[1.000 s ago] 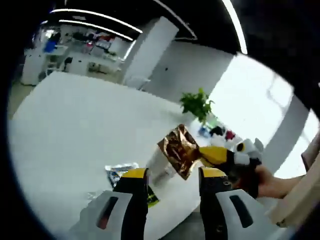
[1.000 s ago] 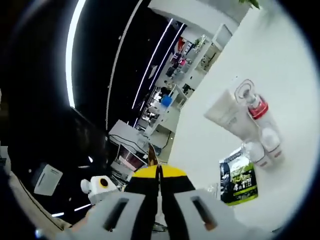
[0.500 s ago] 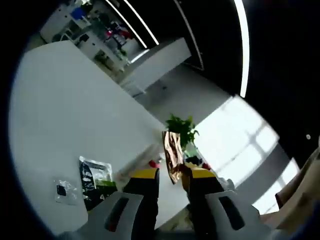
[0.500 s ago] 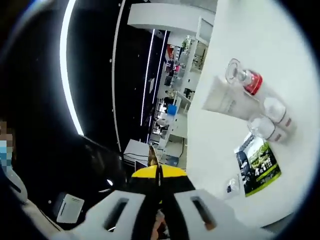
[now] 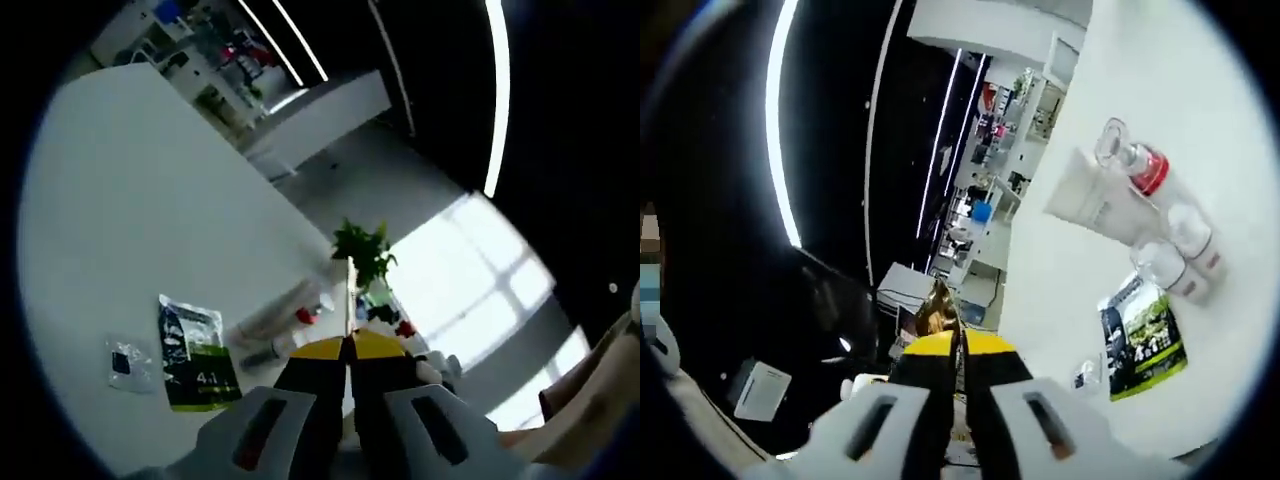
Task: Arrange the skincare products in the storage area until every visible bottle or jar stands upright without overlapping.
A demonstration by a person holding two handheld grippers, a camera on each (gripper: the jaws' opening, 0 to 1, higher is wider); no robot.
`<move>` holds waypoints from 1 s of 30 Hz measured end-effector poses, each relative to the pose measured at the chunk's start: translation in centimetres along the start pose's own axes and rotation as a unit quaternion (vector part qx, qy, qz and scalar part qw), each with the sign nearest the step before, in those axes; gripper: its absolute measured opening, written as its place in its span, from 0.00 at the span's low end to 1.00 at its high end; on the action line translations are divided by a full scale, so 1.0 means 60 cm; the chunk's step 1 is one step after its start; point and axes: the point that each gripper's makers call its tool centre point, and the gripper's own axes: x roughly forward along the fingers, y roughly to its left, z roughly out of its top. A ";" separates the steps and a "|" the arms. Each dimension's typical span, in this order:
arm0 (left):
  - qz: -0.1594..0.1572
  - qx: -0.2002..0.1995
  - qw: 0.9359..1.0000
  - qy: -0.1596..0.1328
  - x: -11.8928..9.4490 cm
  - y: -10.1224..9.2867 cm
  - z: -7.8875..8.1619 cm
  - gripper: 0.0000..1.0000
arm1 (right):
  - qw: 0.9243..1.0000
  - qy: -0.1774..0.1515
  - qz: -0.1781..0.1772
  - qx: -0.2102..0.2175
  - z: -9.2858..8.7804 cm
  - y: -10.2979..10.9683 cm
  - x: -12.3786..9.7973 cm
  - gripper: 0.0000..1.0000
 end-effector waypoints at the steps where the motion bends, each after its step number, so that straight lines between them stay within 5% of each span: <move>1: 0.000 0.001 1.000 0.003 -0.001 0.000 -0.001 0.00 | 1.000 0.006 0.002 -0.011 -0.002 0.001 -0.001 0.03; 9: -0.006 0.002 0.999 0.053 -0.021 -0.002 -0.008 0.00 | 0.991 0.052 0.004 -0.124 -0.007 0.001 -0.016 0.03; 15: -0.018 0.021 0.992 0.120 -0.039 -0.005 -0.035 0.00 | 0.976 0.088 0.034 -0.198 -0.009 0.012 -0.017 0.22; 19: -0.025 0.031 0.986 0.162 -0.046 -0.008 -0.057 0.00 | 0.973 0.108 0.049 -0.197 -0.017 0.023 -0.014 0.17; 30: -0.025 0.021 0.982 0.187 -0.051 -0.004 -0.074 0.00 | 0.971 0.130 0.044 -0.195 -0.032 0.012 -0.018 0.06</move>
